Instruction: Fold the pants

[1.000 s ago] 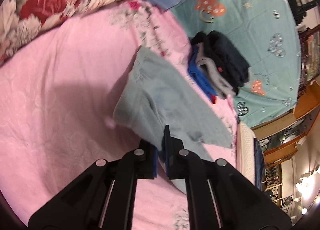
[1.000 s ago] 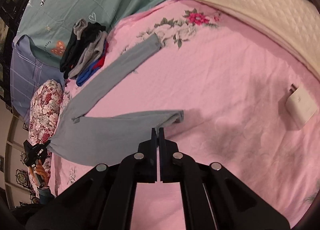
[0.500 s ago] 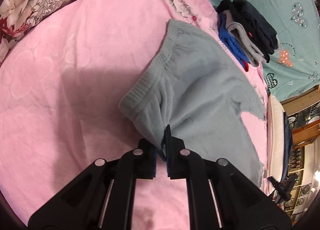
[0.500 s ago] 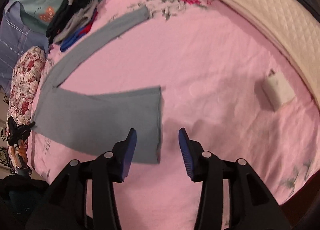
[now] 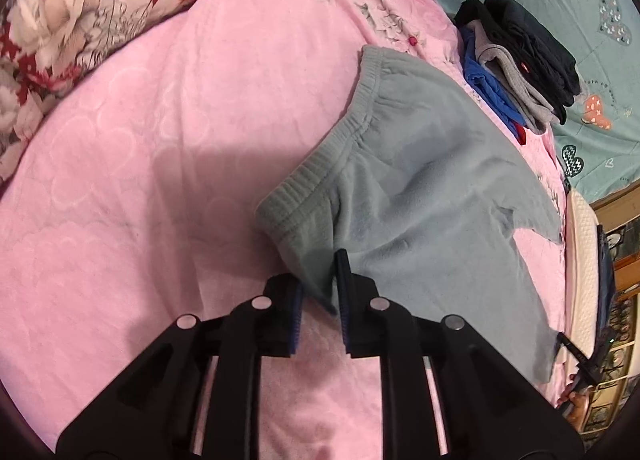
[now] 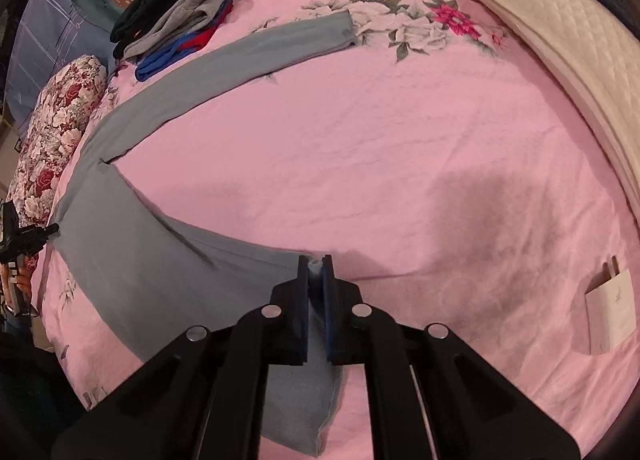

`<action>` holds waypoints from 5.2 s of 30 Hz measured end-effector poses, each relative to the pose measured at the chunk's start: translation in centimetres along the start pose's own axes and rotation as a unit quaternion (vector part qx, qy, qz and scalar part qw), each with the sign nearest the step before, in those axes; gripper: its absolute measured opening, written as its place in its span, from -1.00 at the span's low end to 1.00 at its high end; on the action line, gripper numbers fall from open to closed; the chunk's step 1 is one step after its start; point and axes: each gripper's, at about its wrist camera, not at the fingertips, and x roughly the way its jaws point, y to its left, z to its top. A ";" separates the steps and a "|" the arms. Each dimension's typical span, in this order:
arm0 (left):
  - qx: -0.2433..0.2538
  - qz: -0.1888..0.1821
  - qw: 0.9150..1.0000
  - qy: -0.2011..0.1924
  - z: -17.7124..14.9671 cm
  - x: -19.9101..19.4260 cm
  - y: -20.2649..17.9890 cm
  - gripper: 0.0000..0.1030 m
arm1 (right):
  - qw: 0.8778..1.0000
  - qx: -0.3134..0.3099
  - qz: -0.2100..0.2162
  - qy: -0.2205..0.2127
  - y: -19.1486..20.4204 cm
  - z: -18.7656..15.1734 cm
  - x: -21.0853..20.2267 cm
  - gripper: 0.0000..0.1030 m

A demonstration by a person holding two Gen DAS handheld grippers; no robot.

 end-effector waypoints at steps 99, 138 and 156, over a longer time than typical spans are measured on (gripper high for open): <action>0.308 -0.275 0.911 0.015 15.7 8.5 -6.5 -0.72 | 0.813 -0.537 0.212 0.071 51.0 21.5 18.7 -0.13; 0.252 -0.169 0.951 -0.055 15.8 6.5 -5.8 -0.74 | 0.869 -0.492 -0.019 0.060 35.1 24.1 16.0 -0.97; 0.324 -0.130 0.934 -0.079 5.8 -1.9 -6.2 -0.74 | 0.864 -0.501 -0.043 -0.023 33.7 10.2 7.0 -0.05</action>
